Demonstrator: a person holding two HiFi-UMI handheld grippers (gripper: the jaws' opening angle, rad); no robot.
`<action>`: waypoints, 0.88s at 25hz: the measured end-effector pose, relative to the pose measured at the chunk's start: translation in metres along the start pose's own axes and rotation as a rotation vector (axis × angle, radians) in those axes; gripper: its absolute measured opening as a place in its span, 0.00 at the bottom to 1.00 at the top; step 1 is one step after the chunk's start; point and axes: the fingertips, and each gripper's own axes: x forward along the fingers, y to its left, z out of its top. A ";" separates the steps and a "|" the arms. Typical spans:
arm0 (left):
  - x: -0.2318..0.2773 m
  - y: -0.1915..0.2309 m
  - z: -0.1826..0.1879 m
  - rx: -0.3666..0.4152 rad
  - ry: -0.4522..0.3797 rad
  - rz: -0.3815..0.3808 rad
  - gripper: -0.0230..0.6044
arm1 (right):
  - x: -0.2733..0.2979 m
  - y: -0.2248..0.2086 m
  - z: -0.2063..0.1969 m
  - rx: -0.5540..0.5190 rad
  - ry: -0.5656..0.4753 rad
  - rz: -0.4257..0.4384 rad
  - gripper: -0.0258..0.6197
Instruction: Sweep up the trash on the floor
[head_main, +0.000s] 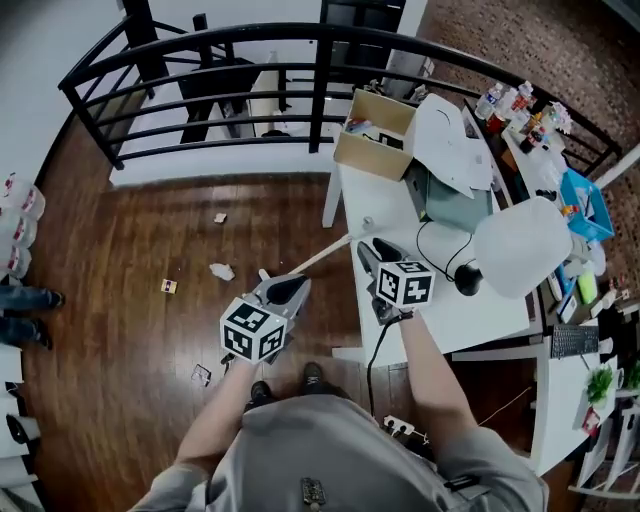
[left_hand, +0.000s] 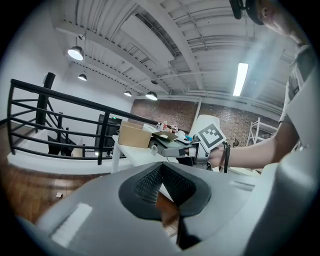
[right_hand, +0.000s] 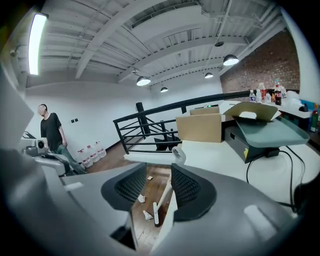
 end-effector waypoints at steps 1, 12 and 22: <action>0.001 0.004 -0.002 -0.004 0.007 0.024 0.04 | 0.009 -0.008 -0.001 -0.006 0.012 -0.003 0.27; -0.034 0.034 -0.042 -0.084 0.069 0.236 0.04 | 0.099 -0.043 -0.020 -0.056 0.157 0.086 0.37; -0.078 0.051 -0.075 -0.153 0.060 0.318 0.04 | 0.107 0.049 -0.019 -0.242 0.200 0.232 0.18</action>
